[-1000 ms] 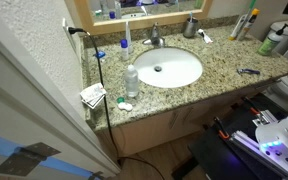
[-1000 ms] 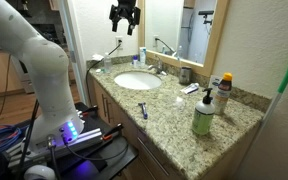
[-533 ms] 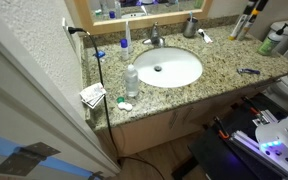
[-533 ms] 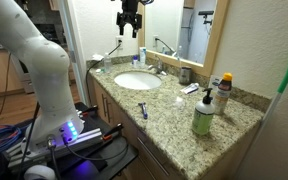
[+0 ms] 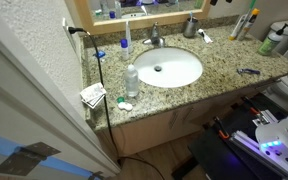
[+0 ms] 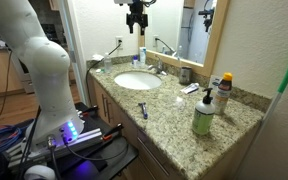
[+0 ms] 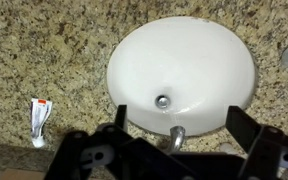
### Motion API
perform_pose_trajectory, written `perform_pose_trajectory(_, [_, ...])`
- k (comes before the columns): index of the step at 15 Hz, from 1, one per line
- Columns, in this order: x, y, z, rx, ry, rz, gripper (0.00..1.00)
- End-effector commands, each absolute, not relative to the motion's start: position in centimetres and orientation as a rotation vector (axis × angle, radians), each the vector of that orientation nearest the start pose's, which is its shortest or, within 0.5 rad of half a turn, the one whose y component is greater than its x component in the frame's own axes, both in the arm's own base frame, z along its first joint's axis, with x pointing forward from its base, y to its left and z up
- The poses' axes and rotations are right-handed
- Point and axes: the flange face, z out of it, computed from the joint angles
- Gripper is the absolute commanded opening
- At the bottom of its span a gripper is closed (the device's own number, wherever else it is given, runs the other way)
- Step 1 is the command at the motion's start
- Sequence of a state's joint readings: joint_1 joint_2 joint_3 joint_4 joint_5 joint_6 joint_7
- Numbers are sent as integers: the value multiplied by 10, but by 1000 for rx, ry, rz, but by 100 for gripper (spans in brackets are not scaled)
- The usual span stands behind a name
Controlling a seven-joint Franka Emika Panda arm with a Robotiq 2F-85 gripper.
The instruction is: Close the tap
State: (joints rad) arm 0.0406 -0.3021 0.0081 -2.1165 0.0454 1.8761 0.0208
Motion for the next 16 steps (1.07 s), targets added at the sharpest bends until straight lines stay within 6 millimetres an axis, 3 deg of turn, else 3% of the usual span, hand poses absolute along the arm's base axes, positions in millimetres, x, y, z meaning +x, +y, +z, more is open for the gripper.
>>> perform_pose_trajectory(1, [493, 29, 512, -3115, 71, -39, 100])
perform_pose_trajectory(5, [555, 49, 485, -3049, 207, -139, 100])
perform_pose_trajectory(7, [584, 58, 484, -3013, 292, -160, 100])
perform_pose_trajectory(8, [584, 63, 500, -2979, 273, -161, 100])
perform_pose_trajectory(9, [566, 55, 482, -3026, 256, -155, 100])
perform_pose_trajectory(12, [584, 62, 495, -2994, 260, -185, 100])
perform_pose_trajectory(13, [584, 63, 481, -3043, 257, -145, 100])
perform_pose_trajectory(16, [608, 76, 423, -3107, 370, -59, 100])
